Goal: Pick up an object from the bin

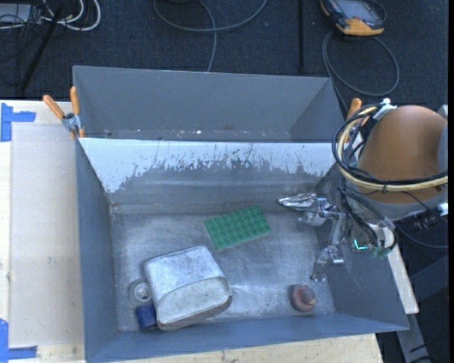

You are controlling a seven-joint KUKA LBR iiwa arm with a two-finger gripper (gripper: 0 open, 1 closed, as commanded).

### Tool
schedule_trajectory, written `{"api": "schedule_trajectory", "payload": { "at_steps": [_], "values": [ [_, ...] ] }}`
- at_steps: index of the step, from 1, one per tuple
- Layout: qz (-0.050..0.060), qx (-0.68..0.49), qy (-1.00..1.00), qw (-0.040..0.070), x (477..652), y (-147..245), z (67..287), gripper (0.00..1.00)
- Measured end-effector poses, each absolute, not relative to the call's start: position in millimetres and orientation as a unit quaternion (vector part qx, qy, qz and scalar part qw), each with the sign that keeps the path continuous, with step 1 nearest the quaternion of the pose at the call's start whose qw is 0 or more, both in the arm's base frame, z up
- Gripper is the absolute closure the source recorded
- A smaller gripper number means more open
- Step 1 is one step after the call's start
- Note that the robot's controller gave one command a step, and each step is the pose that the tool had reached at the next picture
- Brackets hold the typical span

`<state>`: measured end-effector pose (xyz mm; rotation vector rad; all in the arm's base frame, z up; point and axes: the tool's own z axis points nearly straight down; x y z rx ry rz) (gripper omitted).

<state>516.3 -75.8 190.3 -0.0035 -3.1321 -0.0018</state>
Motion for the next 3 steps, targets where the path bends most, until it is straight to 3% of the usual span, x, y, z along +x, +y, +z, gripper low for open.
{"api": "schedule_trajectory", "payload": {
  "at_steps": [1,2,3],
  "values": [
    [0.001,0.124,-0.992,-0.01,479.2,-120,74,0.0],
    [0.0,0.169,-0.986,-0.001,471.9,-103,100,0.0],
    [0.0,0.177,-0.984,0.0,469.4,-102,106,0.0]
  ]
}}
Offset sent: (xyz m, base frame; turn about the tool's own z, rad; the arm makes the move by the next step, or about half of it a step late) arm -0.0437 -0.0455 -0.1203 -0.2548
